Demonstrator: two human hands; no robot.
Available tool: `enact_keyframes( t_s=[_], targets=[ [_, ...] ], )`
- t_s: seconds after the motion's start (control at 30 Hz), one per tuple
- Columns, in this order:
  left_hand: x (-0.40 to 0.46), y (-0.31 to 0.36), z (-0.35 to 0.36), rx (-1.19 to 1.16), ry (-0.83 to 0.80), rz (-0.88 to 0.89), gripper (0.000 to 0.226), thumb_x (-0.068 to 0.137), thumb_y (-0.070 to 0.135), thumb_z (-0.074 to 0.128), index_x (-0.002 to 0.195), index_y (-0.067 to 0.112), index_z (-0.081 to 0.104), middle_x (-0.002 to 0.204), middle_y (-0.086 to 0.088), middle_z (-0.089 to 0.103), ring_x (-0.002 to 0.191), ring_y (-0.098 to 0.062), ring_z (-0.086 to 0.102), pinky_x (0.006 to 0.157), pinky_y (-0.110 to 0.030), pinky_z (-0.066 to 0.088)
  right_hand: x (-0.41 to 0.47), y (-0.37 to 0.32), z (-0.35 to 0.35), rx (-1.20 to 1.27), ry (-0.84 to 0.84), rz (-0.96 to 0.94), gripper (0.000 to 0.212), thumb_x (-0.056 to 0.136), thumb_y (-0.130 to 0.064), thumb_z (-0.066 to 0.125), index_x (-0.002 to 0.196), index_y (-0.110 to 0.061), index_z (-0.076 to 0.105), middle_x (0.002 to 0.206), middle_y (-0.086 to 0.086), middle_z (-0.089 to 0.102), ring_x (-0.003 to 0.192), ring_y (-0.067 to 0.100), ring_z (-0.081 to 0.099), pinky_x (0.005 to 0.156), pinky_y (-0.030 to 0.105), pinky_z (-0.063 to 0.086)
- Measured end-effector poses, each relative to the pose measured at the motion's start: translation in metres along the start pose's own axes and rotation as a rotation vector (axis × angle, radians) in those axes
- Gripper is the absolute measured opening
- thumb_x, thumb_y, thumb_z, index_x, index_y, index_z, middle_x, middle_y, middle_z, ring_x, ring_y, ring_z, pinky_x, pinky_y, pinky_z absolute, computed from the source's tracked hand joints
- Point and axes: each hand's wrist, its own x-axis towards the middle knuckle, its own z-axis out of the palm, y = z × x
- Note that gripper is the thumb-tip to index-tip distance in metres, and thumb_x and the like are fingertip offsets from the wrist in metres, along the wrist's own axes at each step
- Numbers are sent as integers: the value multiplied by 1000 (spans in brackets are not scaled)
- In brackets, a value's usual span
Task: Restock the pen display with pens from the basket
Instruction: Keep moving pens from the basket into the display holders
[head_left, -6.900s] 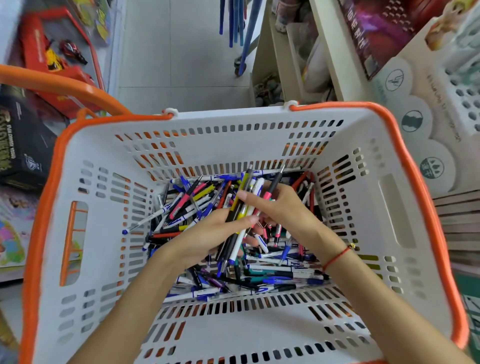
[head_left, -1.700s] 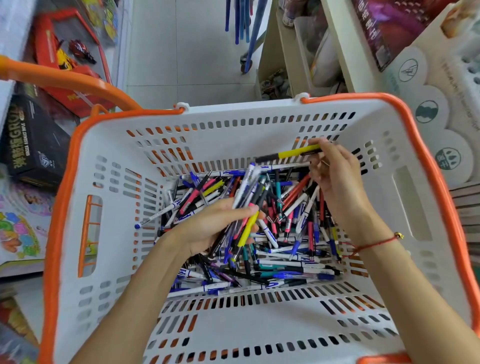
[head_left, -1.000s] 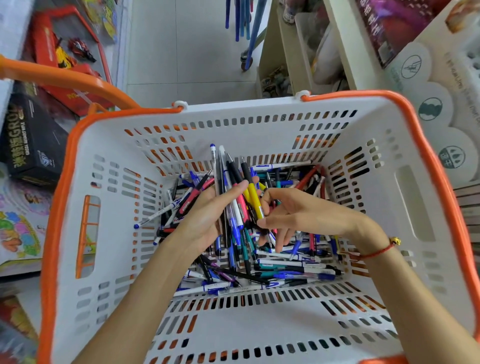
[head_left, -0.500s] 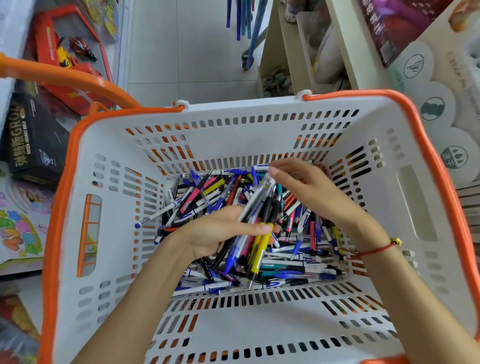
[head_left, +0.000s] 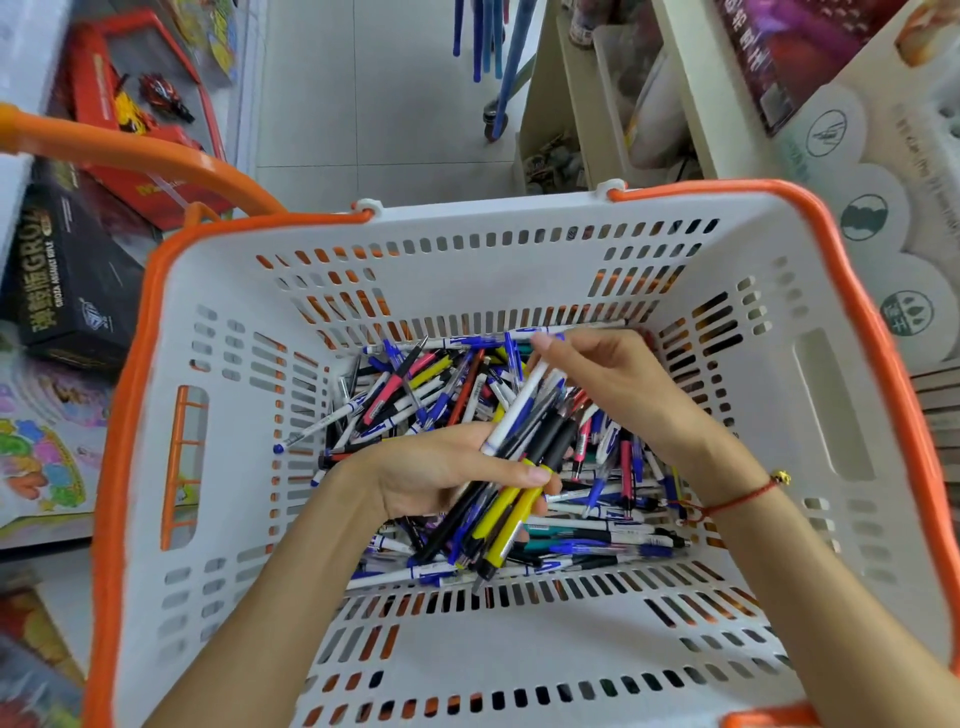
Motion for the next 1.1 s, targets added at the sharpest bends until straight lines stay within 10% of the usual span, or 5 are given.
enact_keyframes(
  t_s=[0.17,0.4,0.9,1.1],
  targets=[
    [3,-5,-4,-89,20,-3,26,85,16,62,111,10,58,90,2,68,77,-8,64,65,-26,55,1,-6,-7,107,256,29,34,98,-36,51,79,-12,66,68,9,55,64,17,51,72,23,45],
    [8,-9,-8,-147,127,118,28,90,19,60,117,16,60,92,3,64,80,-9,61,72,-28,54,3,-8,-19,494,485,63,30,105,-28,41,84,-14,58,56,-6,50,50,6,43,50,15,39],
    [14,-12,-28,-902,358,376,40,89,13,56,128,7,60,127,-11,64,126,-29,56,112,-48,36,-5,-16,-5,253,-159,275,14,93,-14,60,107,-10,59,105,4,75,93,18,72,76,22,57],
    [11,-9,-24,-911,354,399,38,83,12,49,112,10,73,123,-11,67,110,-26,67,93,-46,54,-6,-11,11,20,-135,240,11,90,-13,67,98,-7,60,90,6,76,80,24,74,79,34,60]
  ],
)
